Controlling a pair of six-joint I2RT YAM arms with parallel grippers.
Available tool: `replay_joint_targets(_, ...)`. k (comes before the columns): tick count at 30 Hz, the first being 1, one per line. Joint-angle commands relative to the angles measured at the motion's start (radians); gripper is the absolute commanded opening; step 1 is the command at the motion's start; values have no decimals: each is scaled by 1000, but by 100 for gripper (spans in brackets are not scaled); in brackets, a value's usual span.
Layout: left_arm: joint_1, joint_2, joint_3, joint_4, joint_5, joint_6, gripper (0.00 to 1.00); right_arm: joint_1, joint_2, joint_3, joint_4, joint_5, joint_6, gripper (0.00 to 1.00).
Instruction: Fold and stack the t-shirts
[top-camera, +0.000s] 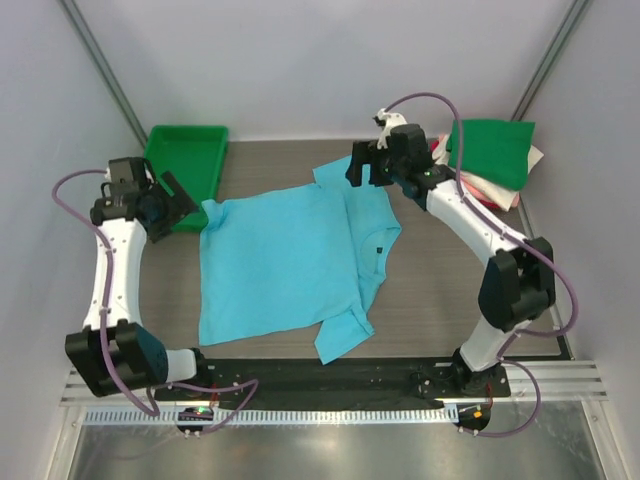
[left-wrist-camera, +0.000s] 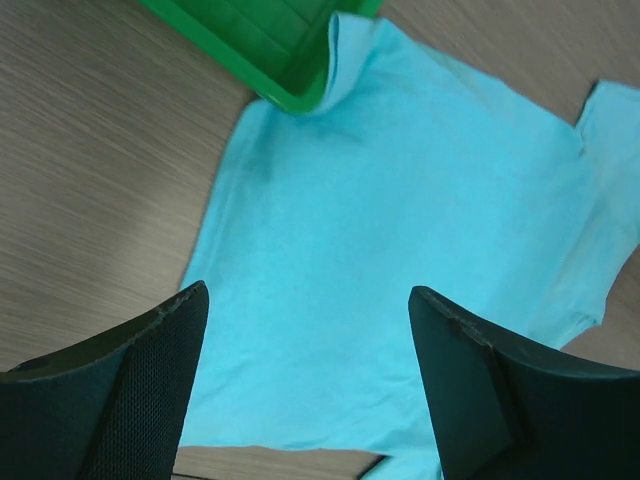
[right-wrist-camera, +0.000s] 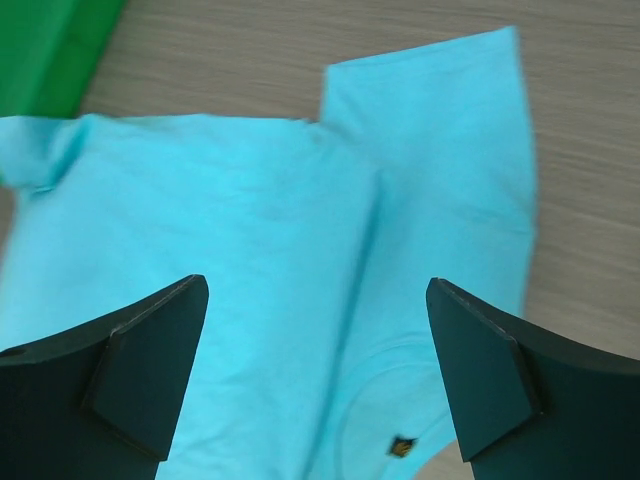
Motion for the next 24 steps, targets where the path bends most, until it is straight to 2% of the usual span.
replay_joint_targets(1,-72,-27,-93,33,-58,0,81,28,-59,-127,82,-42,145,97)
replay_joint_targets(5,-164,-18,-172,61,-64,-63,75,29,-42,-202,43,-33,254,94)
replay_joint_targets(9,-334,-8,-258,84,-119,-146,74,28,-121,-371,18,43,365,94)
replay_joint_targets(12,-397,1,-338,87,-179,-200,73,28,-196,-479,1,47,388,94)
replay_joint_targets(16,-405,4,-400,98,-204,-240,72,31,-256,-576,-22,-44,416,94)
replay_joint_targets(24,-405,-41,-461,106,-216,-258,72,54,-370,-725,-54,-96,428,90)
